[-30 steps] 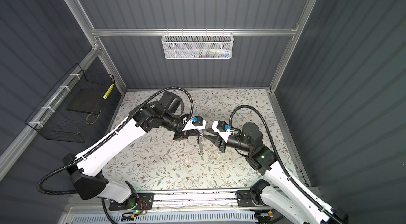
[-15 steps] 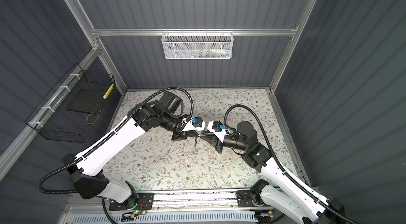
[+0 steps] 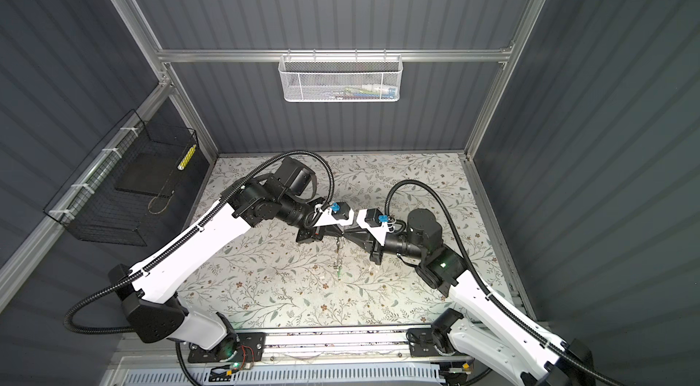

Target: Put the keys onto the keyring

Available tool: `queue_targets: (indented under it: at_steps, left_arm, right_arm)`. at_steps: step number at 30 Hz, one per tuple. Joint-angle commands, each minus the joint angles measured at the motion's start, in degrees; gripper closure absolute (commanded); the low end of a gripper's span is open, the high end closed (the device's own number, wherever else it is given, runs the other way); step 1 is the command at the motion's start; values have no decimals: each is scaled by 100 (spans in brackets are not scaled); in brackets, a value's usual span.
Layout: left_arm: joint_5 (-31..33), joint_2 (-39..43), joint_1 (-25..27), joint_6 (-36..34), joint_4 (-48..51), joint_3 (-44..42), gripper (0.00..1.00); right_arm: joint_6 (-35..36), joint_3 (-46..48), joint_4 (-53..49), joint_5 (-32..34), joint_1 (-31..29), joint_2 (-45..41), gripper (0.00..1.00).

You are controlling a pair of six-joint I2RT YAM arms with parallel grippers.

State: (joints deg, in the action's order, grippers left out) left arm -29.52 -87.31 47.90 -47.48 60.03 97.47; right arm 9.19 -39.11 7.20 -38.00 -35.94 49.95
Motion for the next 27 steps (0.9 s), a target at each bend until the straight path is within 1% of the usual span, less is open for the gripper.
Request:
queue_targets:
  at_steps: [1, 2, 3, 6, 7, 8, 10, 11, 13, 18, 22, 27]
  left_arm:
    - [-430, 132, 57, -74, -154, 24, 100]
    - [-449, 159, 53, -69, -158, -7, 100]
    - [-461, 186, 53, -56, -337, -37, 100]
    - [-454, 225, 60, -49, -398, -104, 100]
    - [-416, 246, 53, -22, -430, -134, 99]
    - [-329, 270, 61, 52, -478, -176, 86]
    - [-57, 370, 38, 147, -573, -304, 75]
    - [81, 457, 19, 217, -666, -435, 70]
    - [134, 655, -129, 356, -902, -697, 66]
    - [-119, 1119, -500, 897, -1627, -1382, 60]
    - [-137, 1325, -521, 1177, -2012, -1902, 59]
    - [-412, 1501, -519, 1562, -2633, -2439, 59]
  right_arm:
    - [-13, -25, 36, 86, -8, 65, 90]
    - [-20, -20, 36, 89, -3, 67, 91]
    - [-22, -23, 44, 72, -8, 76, 93]
    - [-26, -21, 70, 38, -7, 73, 100]
    - [-36, -16, 87, 34, -3, 59, 100]
    - [-45, -3, 120, 42, -9, 38, 100]
    - [-74, 24, 197, 61, -9, -9, 100]
    - [-94, 56, 269, 62, 1, -42, 100]
    - [-153, 101, 412, 56, 0, -103, 100]
    - [-271, 181, 735, 3, 17, -190, 100]
    - [-348, 225, 967, -7, 16, -232, 100]
    - [-517, 249, 1377, 5, 24, -190, 100]
